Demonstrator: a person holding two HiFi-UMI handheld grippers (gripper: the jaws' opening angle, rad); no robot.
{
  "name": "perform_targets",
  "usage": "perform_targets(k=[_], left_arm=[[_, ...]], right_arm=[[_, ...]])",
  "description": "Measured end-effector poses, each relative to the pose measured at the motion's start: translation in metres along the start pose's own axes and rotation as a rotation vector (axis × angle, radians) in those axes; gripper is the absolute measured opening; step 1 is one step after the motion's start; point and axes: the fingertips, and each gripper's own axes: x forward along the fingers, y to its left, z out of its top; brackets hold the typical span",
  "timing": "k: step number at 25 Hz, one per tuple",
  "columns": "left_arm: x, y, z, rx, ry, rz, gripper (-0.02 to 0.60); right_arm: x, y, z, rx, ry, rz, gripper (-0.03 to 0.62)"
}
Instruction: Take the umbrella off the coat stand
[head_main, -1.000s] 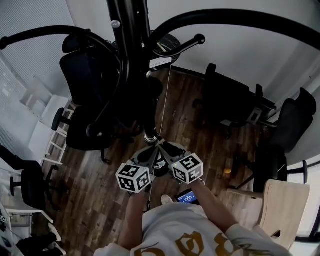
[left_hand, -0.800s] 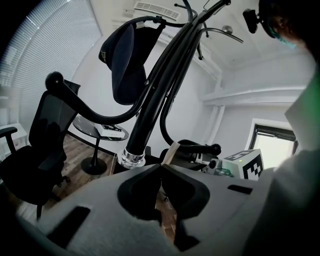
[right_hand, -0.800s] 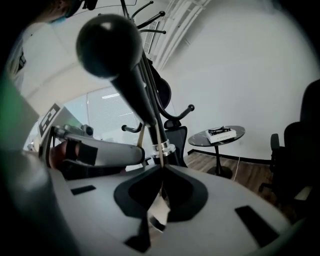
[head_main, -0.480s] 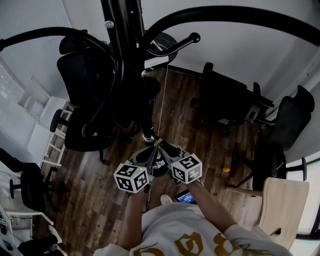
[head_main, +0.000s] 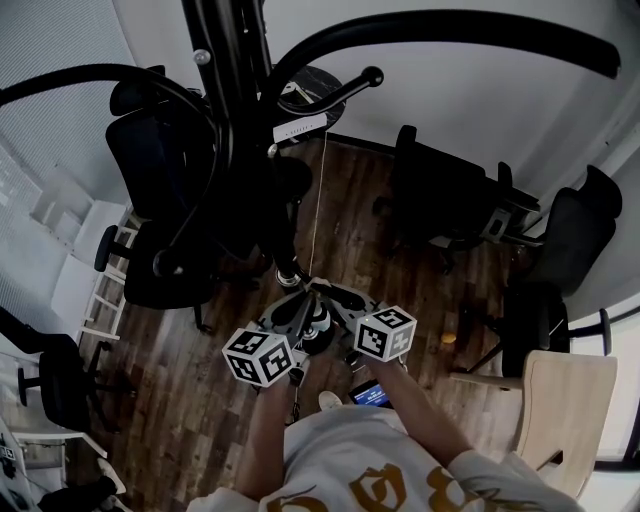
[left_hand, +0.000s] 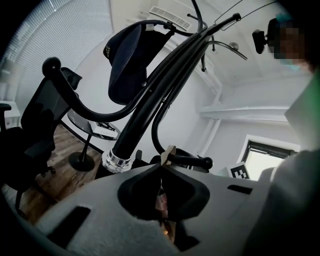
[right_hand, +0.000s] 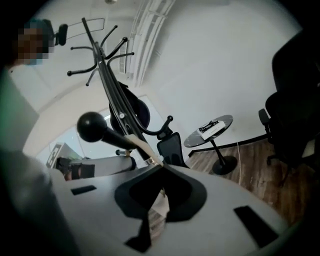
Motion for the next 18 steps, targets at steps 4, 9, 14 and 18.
perform_targets(k=[4, 9, 14, 18], left_arm=[[0.002, -0.006, 0.000, 0.008, -0.002, -0.007, 0.023], [0.004, -0.011, 0.002, 0.044, 0.006, -0.006, 0.023], [0.004, -0.018, 0.002, 0.066, 0.014, 0.001, 0.021], [0.004, -0.021, 0.003, 0.059, 0.004, -0.008, 0.023]], right_arm=[[-0.005, -0.002, 0.005, 0.059, -0.028, 0.016, 0.012], [-0.009, -0.003, 0.009, 0.084, -0.052, 0.021, 0.012], [-0.015, 0.000, 0.011, 0.103, -0.069, 0.039, 0.012], [-0.019, 0.000, 0.013, 0.097, -0.072, 0.047, 0.012]])
